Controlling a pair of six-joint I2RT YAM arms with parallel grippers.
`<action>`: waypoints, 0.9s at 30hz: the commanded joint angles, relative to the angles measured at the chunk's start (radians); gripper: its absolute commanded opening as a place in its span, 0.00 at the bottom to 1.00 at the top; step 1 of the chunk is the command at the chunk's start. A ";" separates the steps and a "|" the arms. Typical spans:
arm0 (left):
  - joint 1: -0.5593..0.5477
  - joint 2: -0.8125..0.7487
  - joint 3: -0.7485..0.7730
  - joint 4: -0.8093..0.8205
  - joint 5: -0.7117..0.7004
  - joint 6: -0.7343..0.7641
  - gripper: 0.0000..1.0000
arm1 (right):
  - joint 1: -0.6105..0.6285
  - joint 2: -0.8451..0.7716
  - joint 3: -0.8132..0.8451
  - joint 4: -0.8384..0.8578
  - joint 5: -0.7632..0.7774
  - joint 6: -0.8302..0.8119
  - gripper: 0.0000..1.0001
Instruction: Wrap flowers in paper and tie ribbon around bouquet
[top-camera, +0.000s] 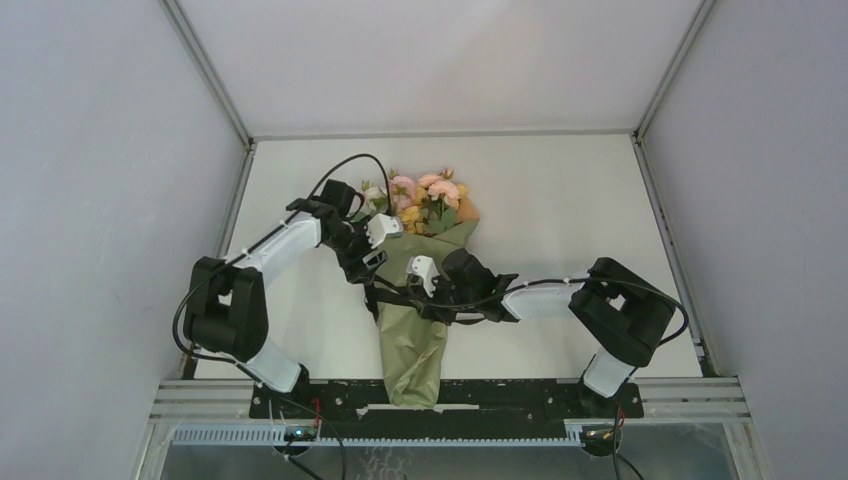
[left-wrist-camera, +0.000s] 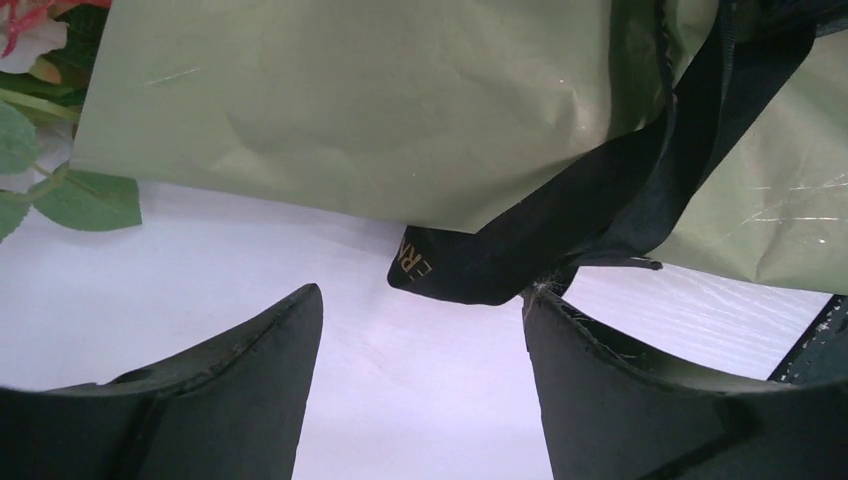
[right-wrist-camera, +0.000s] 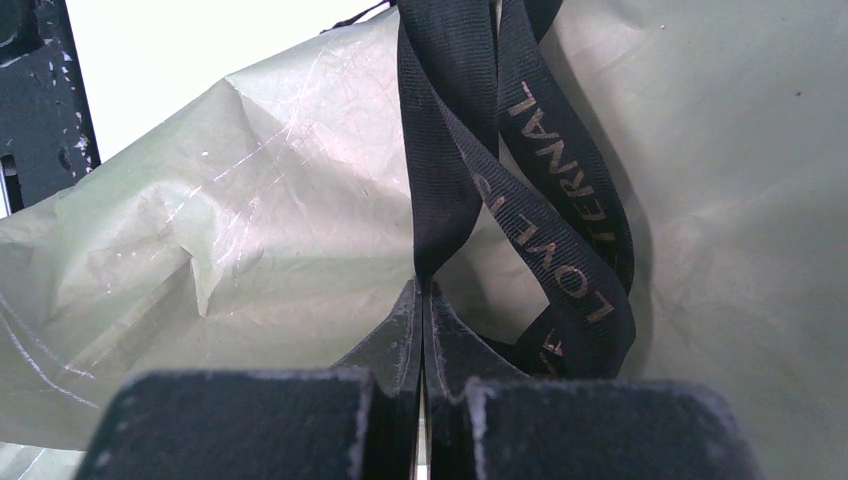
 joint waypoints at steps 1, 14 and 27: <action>-0.016 0.029 -0.006 0.032 0.005 0.034 0.77 | -0.002 -0.015 0.003 0.005 -0.009 0.013 0.00; -0.033 0.024 -0.037 0.135 -0.042 -0.070 0.00 | 0.016 -0.132 0.003 -0.010 -0.036 0.041 0.00; -0.028 -0.124 -0.158 0.284 -0.157 -0.185 0.00 | -0.146 -0.346 -0.149 0.171 -0.174 0.280 0.00</action>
